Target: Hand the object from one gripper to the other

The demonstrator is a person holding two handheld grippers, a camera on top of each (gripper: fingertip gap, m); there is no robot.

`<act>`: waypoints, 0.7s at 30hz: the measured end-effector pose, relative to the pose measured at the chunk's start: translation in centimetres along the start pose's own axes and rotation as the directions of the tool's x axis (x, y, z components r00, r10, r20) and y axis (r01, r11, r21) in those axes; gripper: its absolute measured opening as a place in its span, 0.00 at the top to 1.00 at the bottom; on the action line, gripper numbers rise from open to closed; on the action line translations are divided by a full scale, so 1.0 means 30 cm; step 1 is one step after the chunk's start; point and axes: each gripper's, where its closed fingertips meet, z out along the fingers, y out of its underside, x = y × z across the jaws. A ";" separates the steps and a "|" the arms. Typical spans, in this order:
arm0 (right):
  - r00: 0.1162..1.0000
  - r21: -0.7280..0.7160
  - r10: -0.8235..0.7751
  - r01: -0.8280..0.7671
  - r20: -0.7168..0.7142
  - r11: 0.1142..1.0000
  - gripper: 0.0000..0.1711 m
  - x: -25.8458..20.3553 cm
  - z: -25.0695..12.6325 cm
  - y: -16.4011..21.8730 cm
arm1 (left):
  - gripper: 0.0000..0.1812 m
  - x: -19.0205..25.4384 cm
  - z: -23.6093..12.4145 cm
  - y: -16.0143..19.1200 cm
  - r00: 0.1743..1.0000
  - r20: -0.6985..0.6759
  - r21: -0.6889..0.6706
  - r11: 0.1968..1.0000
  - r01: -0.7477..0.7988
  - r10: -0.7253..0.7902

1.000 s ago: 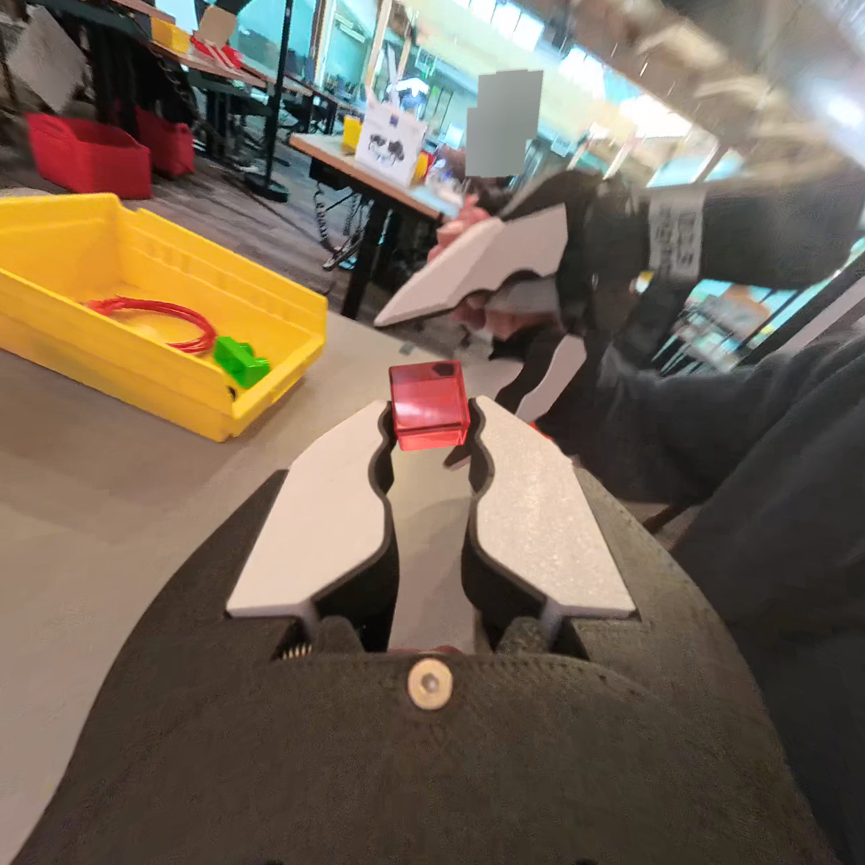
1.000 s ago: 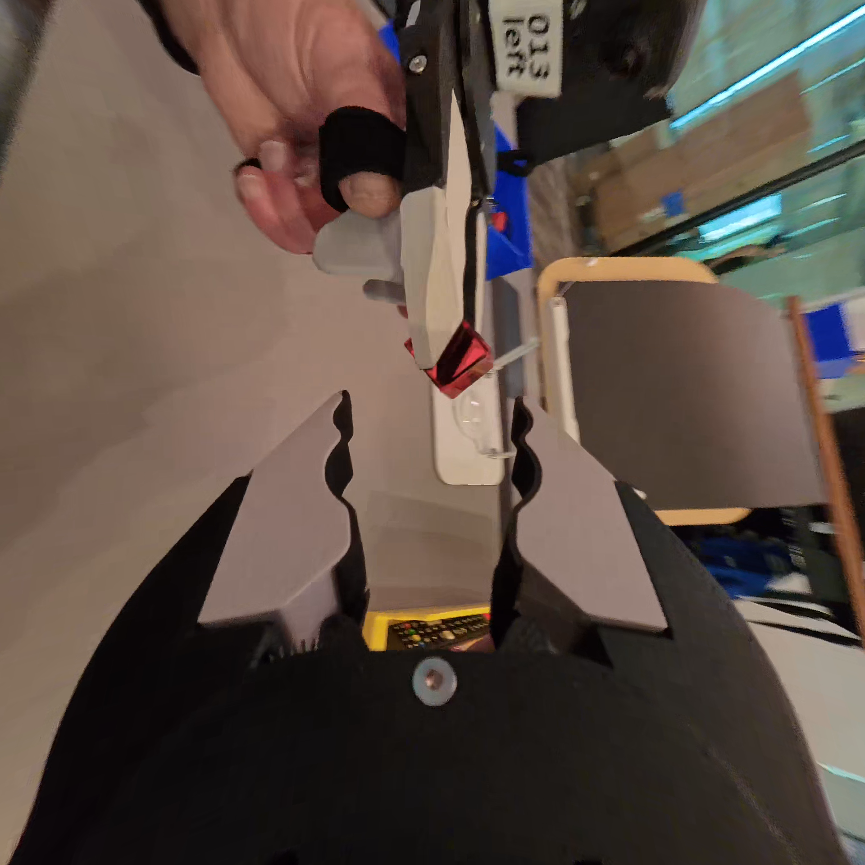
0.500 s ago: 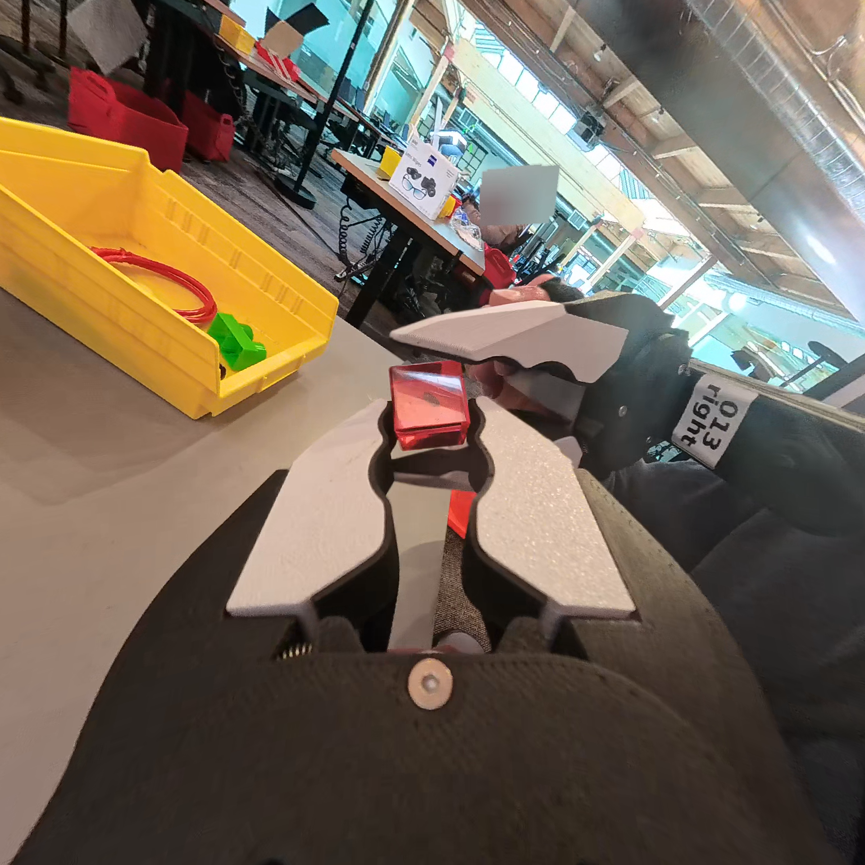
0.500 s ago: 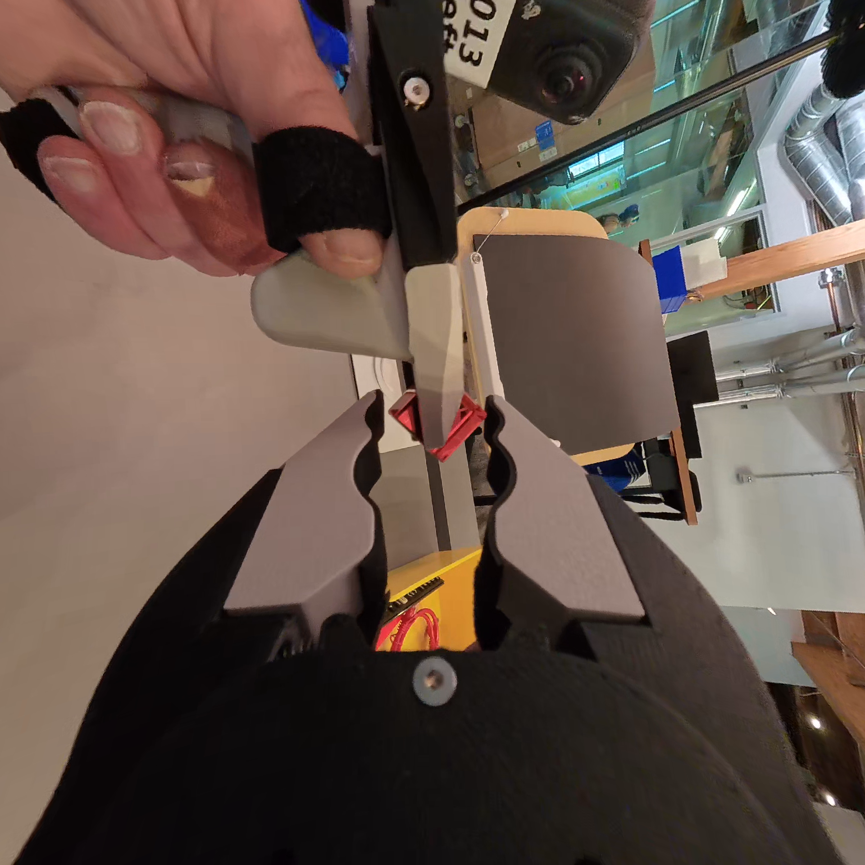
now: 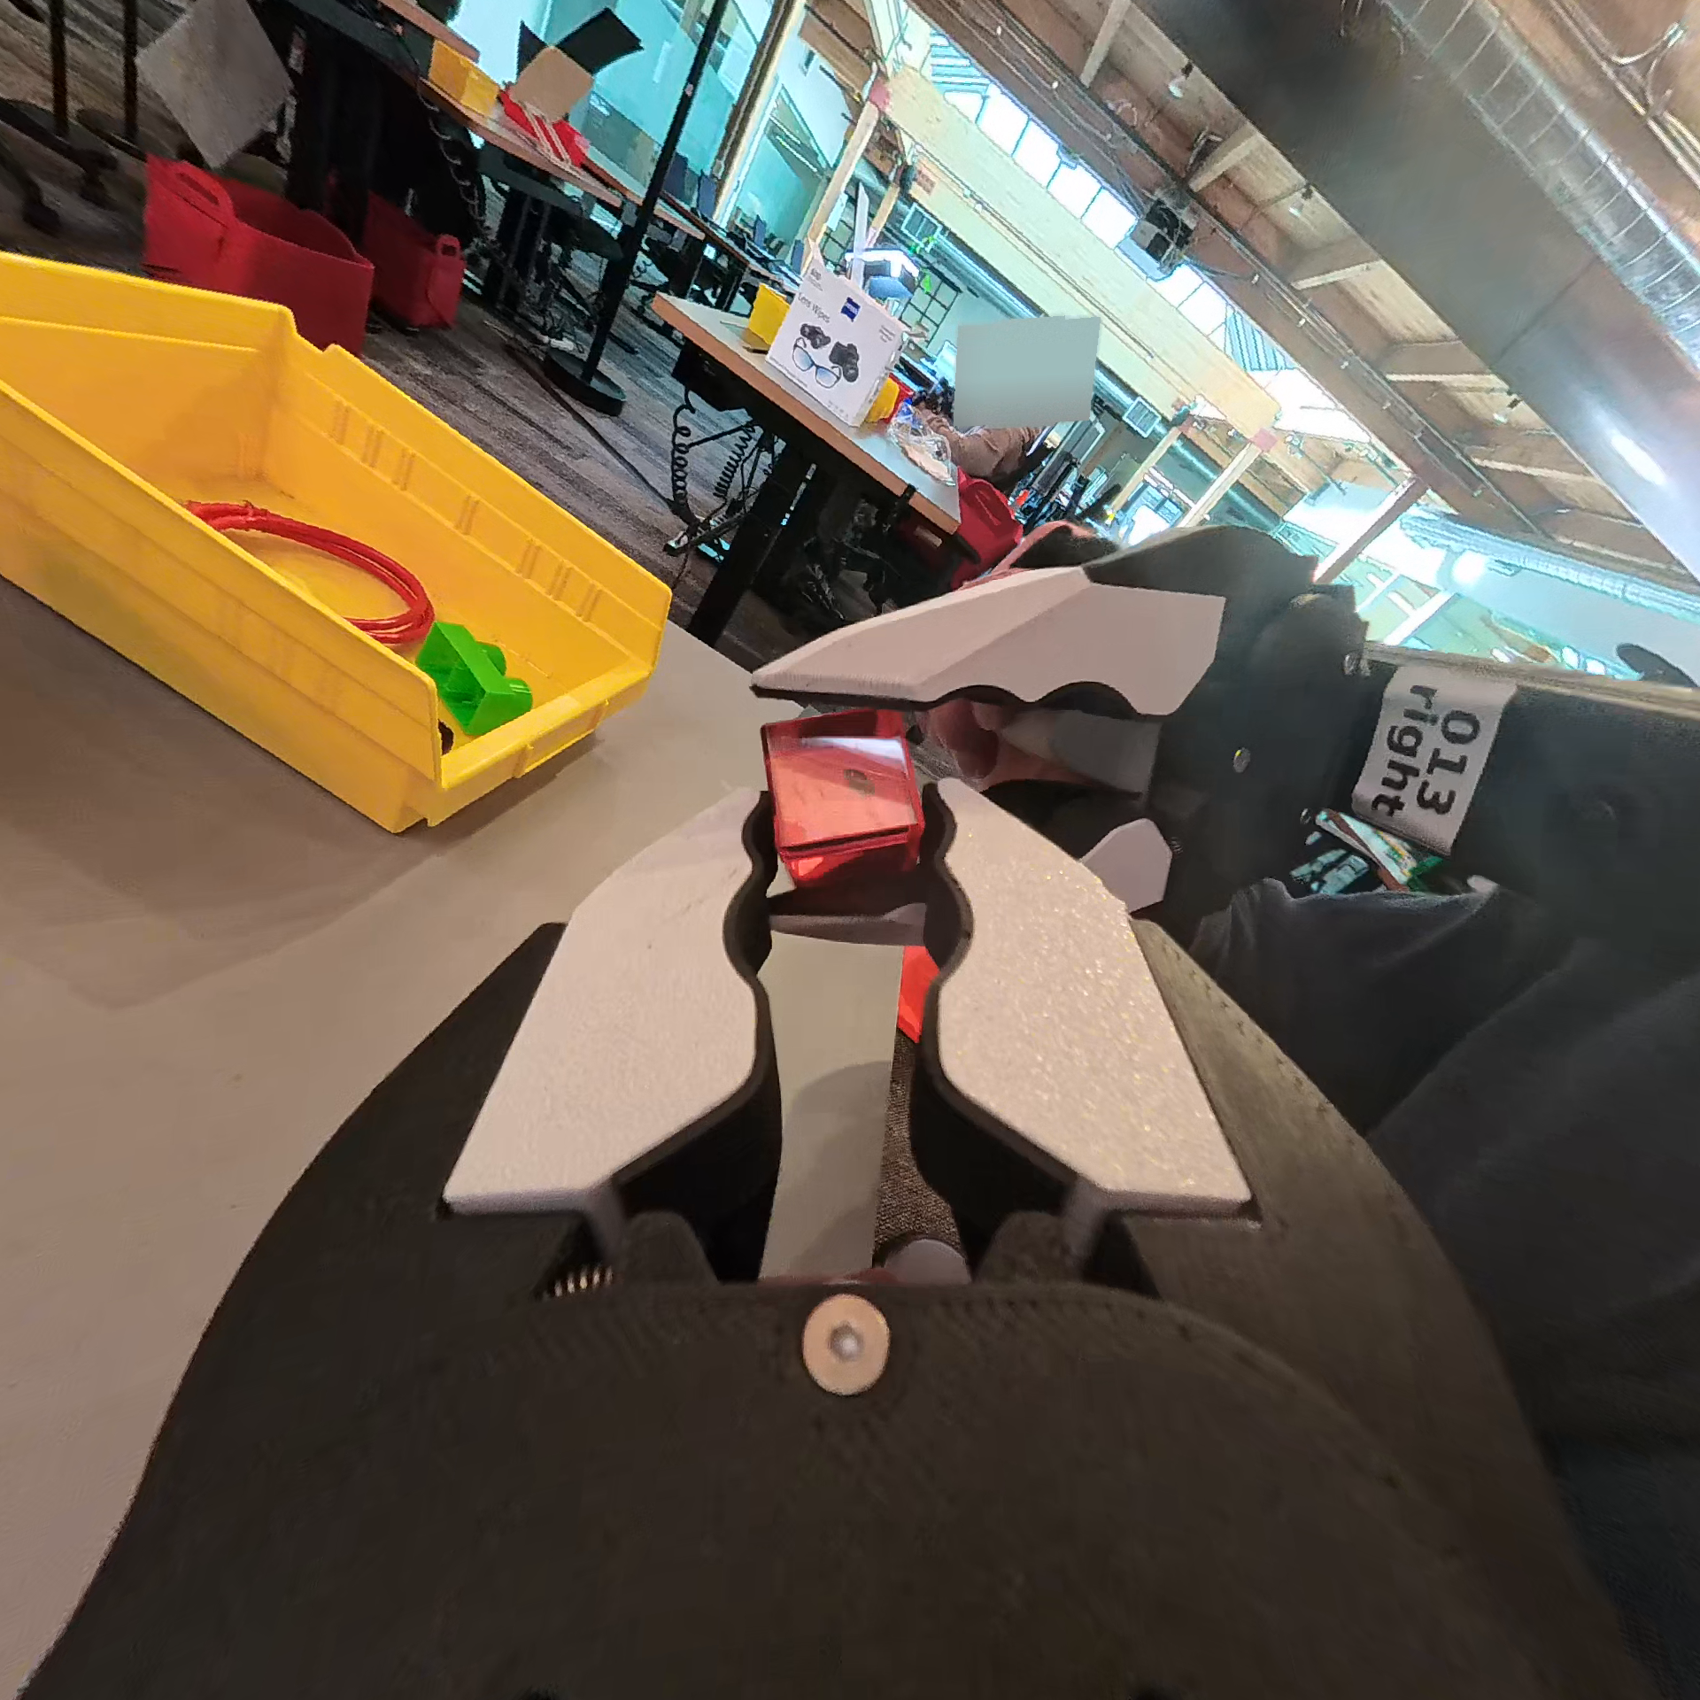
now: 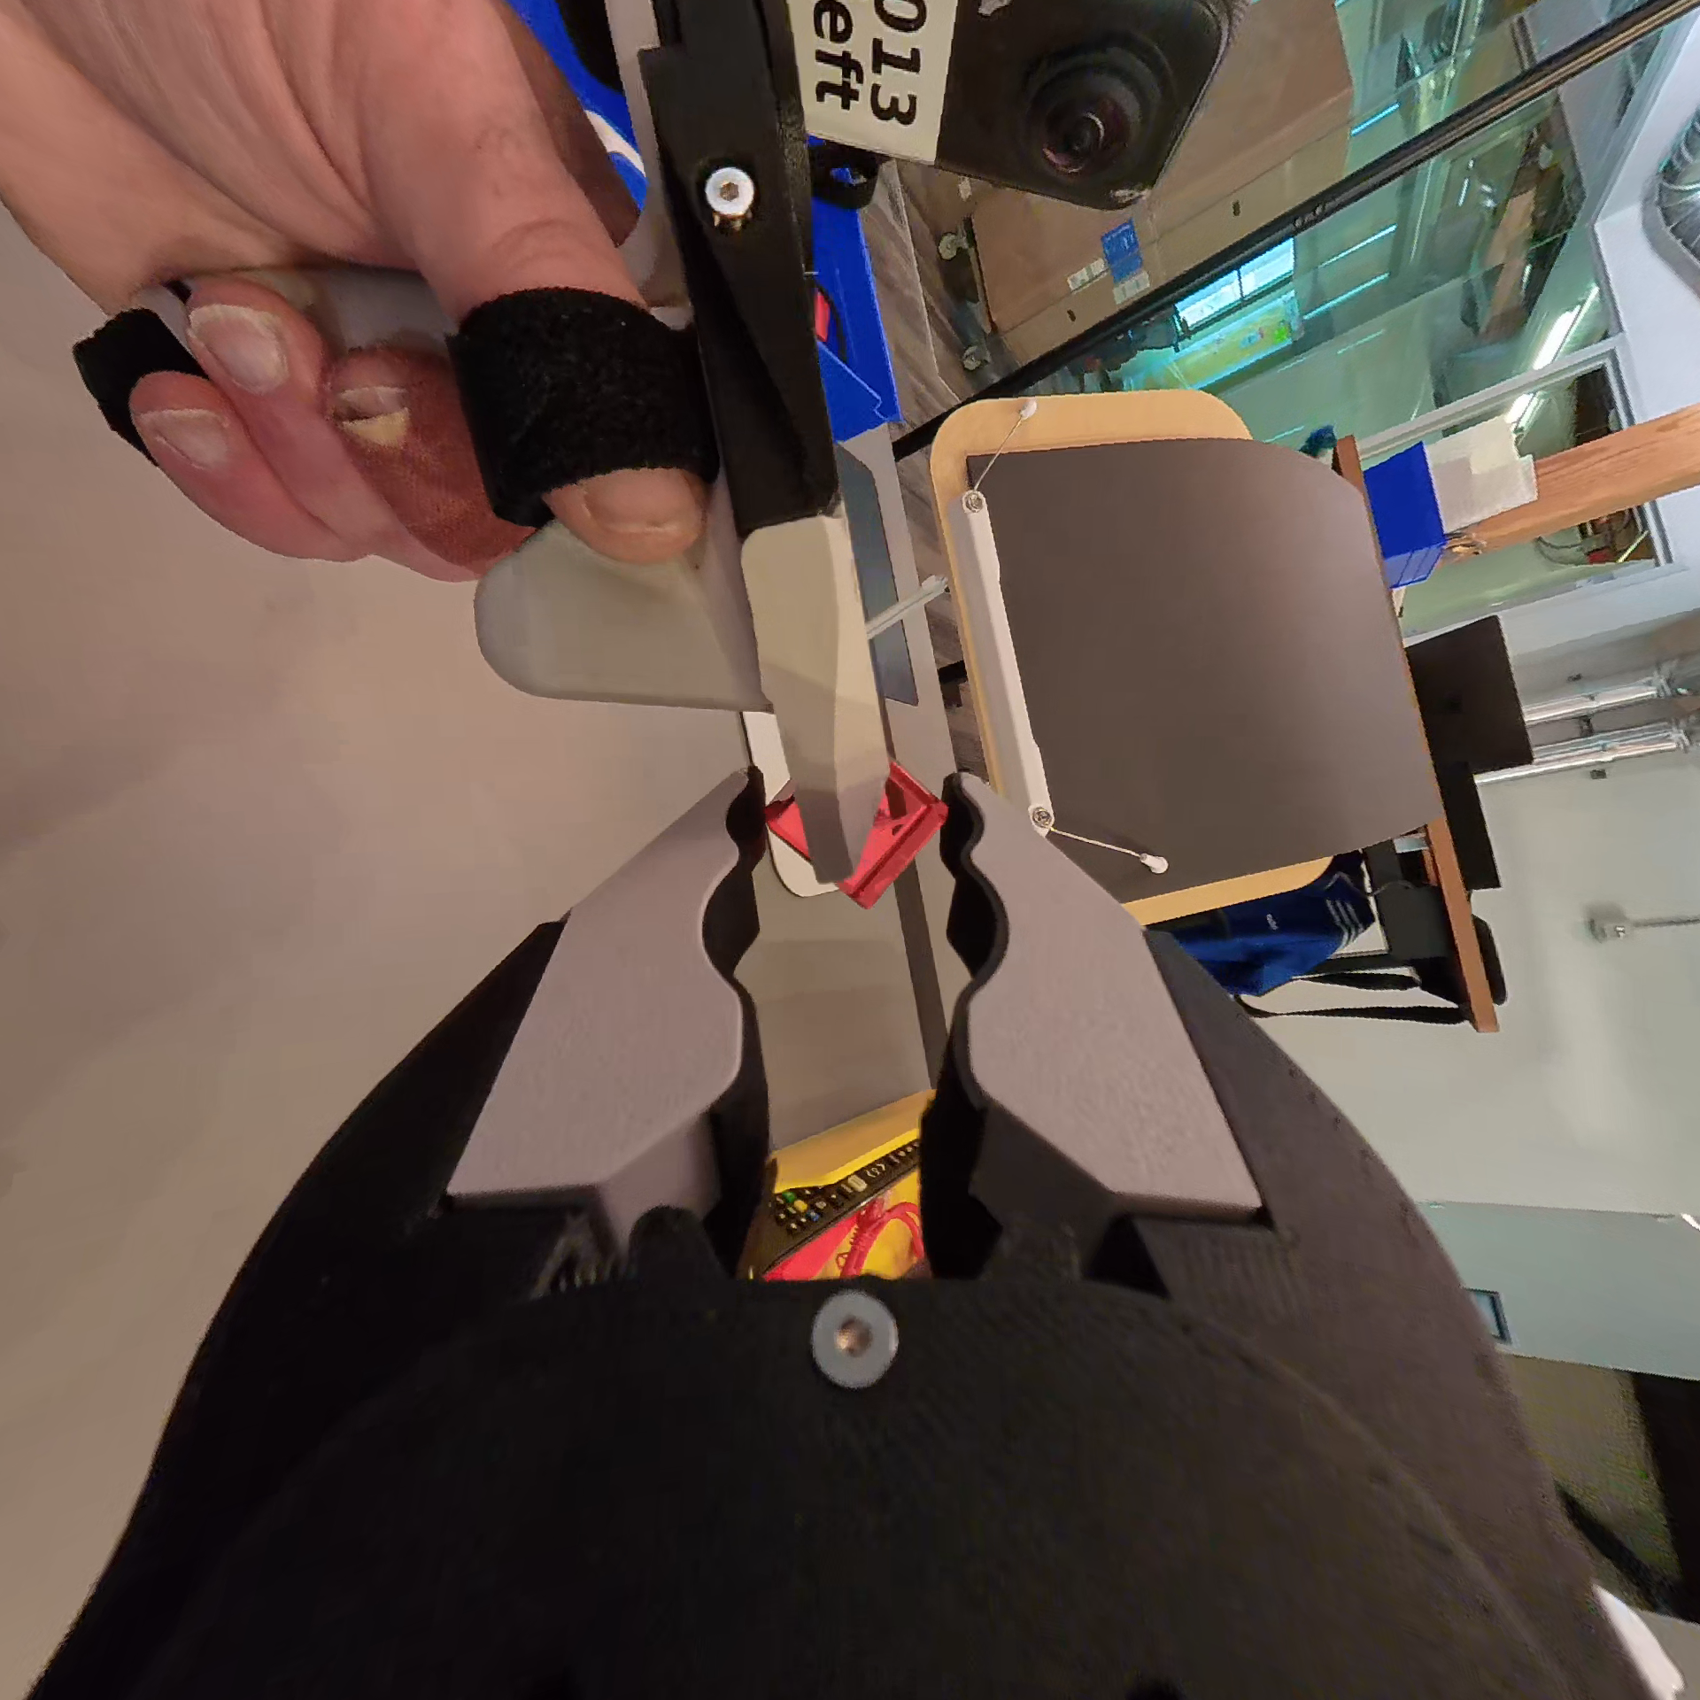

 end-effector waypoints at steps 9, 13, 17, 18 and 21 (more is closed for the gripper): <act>0.951 0.061 0.223 -0.241 0.214 0.969 0.79 -0.005 -0.017 0.006 | 0.73 0.009 -0.031 -0.020 0.976 0.060 0.011 0.977 -0.211 0.210; 0.829 0.044 0.336 -0.395 0.447 0.918 0.79 -0.033 -0.025 0.032 | 0.73 0.015 -0.056 -0.014 0.837 0.140 -0.058 0.848 -0.527 0.529; 0.613 -0.042 0.351 -0.459 0.707 0.887 0.79 -0.106 -0.062 0.039 | 0.71 0.025 -0.040 0.027 0.499 0.140 -0.255 0.518 -0.817 0.855; 0.556 -0.059 0.351 -0.473 0.753 0.879 0.79 -0.116 -0.073 0.035 | 0.71 0.021 -0.034 0.034 0.404 0.129 -0.302 0.424 -0.854 0.906; 0.418 -0.124 0.345 -0.471 0.840 0.873 0.80 -0.145 -0.094 0.037 | 0.70 0.016 -0.011 0.054 0.176 0.073 -0.382 0.190 -0.904 0.982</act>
